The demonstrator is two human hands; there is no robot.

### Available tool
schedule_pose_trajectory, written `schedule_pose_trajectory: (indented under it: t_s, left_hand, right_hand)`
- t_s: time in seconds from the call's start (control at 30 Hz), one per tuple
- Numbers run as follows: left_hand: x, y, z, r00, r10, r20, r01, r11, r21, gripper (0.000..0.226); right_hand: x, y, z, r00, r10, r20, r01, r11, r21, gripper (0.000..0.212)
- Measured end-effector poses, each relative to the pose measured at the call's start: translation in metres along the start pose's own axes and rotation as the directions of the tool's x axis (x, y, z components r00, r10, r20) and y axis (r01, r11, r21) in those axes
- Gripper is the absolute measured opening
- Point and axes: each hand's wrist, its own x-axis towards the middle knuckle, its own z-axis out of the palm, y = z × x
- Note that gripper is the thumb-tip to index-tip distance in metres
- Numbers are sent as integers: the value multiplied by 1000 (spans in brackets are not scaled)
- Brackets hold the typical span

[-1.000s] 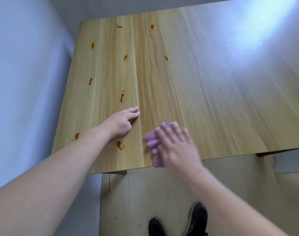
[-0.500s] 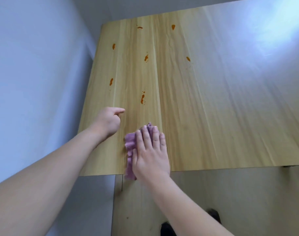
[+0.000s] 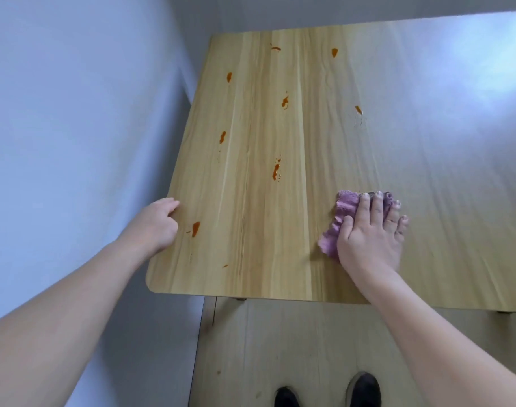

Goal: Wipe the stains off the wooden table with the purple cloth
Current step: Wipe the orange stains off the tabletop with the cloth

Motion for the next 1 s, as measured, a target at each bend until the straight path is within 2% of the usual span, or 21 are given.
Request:
schedule_pose_trajectory:
  t_s: [0.07,0.17,0.3,0.4,0.47,0.57,0.63,0.73,0.8,0.87,1.0]
  left_hand:
    - [-7,-13,1,1000,-11,4,11,1000,-20,64]
    - [-11,-22,11,1000,0,27,2,997,-72,72]
    - [-16,-29,18,999,-14,-38,8,988,-154,78]
    - [-23,-32,23,998,17,-60,-27,986,-164,84]
    - [-27,-36,29,996,37,-78,-48,988,-149,84]
    - [-26,-42,30,994,75,-74,-86,985,-151,81]
    - [-20,-49,25,996,85,-31,-89,984,-156,78]
    - [-9,-60,19,992,104,67,-88,975,-205,74]
    - [-6,-67,18,983,141,121,-107,960,-257,69]
    - [-3,-73,18,972,174,156,-121,946,-302,66]
    - [1,-74,15,961,207,185,-124,915,-383,64]
  right_hand:
    - [-13,-39,9,998,-60,4,60,998,2,60]
    - [-43,-102,23,968,-252,16,251,967,48,60]
    - [-87,-157,42,842,-536,62,531,844,77,59]
    - [-78,-138,38,755,-649,95,643,761,91,58]
    - [-56,-112,29,757,-649,79,647,761,49,57]
    - [-12,-82,16,865,-495,86,496,868,13,56]
    - [2,-83,15,924,-378,62,379,925,-9,57]
    - [4,-113,19,960,-277,49,278,961,-11,60]
    - [-2,-144,25,946,-320,49,321,947,-1,61]
    - [-14,-176,34,900,-433,44,433,901,11,61]
    - [-53,-210,50,752,-658,42,657,753,38,59]
